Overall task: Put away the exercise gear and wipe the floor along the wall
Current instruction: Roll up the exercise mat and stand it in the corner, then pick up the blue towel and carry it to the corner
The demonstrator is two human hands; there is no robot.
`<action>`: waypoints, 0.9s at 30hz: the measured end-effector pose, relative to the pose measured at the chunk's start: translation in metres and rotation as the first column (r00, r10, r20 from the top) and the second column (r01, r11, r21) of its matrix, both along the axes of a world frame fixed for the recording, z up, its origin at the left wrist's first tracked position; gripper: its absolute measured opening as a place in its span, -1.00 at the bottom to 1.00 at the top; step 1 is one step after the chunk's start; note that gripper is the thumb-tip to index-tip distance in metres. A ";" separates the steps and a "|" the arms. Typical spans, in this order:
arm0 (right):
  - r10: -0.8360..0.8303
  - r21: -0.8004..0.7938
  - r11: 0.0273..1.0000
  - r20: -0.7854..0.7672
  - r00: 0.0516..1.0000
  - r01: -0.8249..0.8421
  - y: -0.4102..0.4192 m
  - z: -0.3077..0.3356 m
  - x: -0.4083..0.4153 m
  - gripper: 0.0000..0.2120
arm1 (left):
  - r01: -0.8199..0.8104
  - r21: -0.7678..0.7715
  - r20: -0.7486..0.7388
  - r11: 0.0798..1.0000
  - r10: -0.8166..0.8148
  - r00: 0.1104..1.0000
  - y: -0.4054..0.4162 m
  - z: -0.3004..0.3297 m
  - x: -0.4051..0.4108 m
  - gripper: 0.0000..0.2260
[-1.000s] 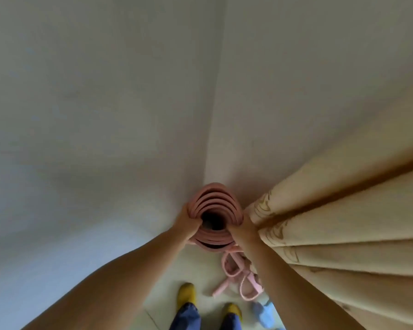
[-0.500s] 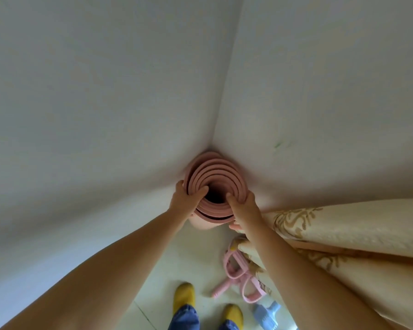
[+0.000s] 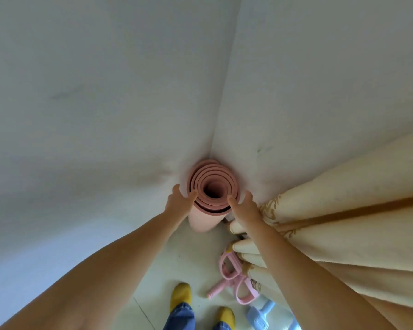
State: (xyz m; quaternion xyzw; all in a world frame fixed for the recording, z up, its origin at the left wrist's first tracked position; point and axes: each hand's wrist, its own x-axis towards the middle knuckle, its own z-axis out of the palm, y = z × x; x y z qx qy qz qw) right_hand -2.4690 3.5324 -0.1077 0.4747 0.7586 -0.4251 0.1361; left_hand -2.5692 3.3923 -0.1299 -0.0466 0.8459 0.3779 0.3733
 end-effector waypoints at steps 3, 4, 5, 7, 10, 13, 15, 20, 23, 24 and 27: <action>0.222 0.162 0.965 -0.083 0.972 -0.206 -0.004 0.044 0.000 -0.58 | 0.108 -0.021 -0.171 0.994 -0.110 0.979 -0.013 0.046 0.011 -0.46; 0.303 0.224 0.936 -0.126 0.945 -0.270 -0.007 0.056 0.000 -0.62 | 0.146 -0.039 -0.238 0.989 -0.151 0.960 -0.019 0.062 0.016 -0.49; 0.386 0.286 0.899 -0.163 0.908 -0.331 -0.011 0.069 0.001 -0.65 | 0.185 -0.074 -0.305 0.980 -0.199 0.931 -0.026 0.077 0.022 -0.51; 0.586 0.424 0.767 -0.158 0.795 -0.482 -0.020 0.093 0.003 -0.66 | 0.238 -0.177 -0.431 0.955 -0.293 0.854 -0.044 0.107 0.033 -0.54; 0.821 0.590 0.452 0.018 0.571 -0.669 -0.038 0.125 0.009 -0.59 | 0.160 -0.317 -0.567 0.935 -0.322 0.758 -0.071 0.144 0.058 -0.59; 0.887 0.712 0.234 0.123 0.446 -0.662 -0.061 0.148 0.024 -0.44 | 0.018 -0.430 -0.627 0.903 -0.313 0.713 -0.105 0.166 0.094 -0.58; 0.907 0.761 0.140 0.159 0.391 -0.633 -0.080 0.157 0.034 -0.46 | -0.081 -0.484 -0.660 0.871 -0.303 0.687 -0.129 0.176 0.122 -0.54; 0.967 0.776 -0.047 0.192 0.165 -0.629 -0.157 0.166 0.062 -0.40 | -0.259 -0.585 -0.668 0.769 -0.275 0.691 -0.214 0.185 0.199 -0.46; 0.979 0.763 -0.134 0.199 0.033 -0.633 -0.219 0.170 0.084 -0.39 | -0.409 -0.616 -0.677 0.674 -0.187 0.712 -0.278 0.190 0.254 -0.41; 0.981 0.761 -0.160 0.195 -0.015 -0.628 -0.240 0.171 0.093 -0.40 | -0.458 -0.610 -0.690 0.646 -0.149 0.708 -0.299 0.191 0.275 -0.38; 0.966 0.746 -0.259 0.200 -0.165 -0.614 -0.304 0.174 0.128 -0.42 | -0.575 -0.596 -0.717 0.561 -0.049 0.695 -0.357 0.193 0.348 -0.33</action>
